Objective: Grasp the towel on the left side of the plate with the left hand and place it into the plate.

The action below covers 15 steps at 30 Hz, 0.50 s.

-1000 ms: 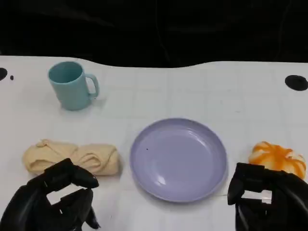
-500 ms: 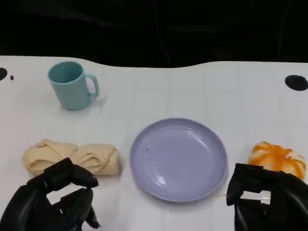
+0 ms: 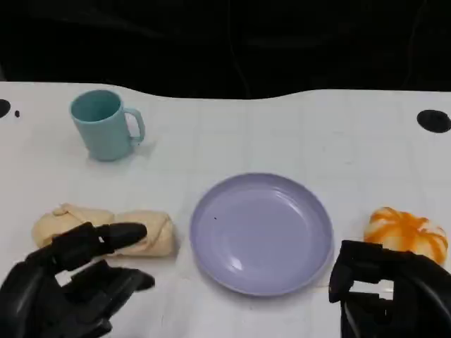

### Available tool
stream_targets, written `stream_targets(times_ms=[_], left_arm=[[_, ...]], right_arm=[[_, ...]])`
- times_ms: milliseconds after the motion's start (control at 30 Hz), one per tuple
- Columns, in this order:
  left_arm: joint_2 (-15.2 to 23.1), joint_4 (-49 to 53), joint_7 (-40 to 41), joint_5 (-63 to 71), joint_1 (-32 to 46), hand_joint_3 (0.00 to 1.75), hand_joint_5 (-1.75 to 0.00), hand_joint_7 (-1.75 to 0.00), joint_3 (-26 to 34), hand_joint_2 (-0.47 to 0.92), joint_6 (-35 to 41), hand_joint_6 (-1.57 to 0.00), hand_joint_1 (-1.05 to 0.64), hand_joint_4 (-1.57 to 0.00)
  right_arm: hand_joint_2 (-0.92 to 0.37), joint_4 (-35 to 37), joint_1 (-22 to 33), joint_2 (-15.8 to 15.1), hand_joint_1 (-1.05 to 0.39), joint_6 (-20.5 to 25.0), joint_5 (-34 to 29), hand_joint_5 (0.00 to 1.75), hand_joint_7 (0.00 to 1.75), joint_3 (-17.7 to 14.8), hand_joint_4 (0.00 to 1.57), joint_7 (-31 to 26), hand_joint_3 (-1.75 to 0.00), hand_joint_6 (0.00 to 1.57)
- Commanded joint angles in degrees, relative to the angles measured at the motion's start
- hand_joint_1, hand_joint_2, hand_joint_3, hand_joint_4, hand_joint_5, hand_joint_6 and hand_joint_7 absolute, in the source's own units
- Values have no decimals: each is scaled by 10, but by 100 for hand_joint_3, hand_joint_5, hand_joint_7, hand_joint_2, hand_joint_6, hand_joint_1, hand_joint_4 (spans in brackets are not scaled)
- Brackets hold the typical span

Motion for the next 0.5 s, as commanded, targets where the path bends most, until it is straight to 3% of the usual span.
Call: stream_targets(times_ms=[33,233,367,500], left_arm=[[34,8,-18,55,-2,16,-49,-1,2,92,-73,-56,-47,-44],[76,20,-31,121,-14,12,-37,0,12,92,-150,-39,-56,-31],[106,5,-18,184,-29,4,-33,0,11,91,-149,-35,-50,-32],[139,-7,-13,280,-52,2,-30,0,-2,92,-142,-31,-56,-33]], right_arm=[[-48,-11,-2,-6,6,5,0,175,162,2,81,-3,-145,67],[-48,-11,-7,-1,6,8,3,175,162,5,82,-5,-145,67],[-47,-7,-11,3,6,15,8,175,162,1,82,-7,-146,67],[-46,-8,-11,4,5,17,7,175,162,-1,81,-8,-146,67]])
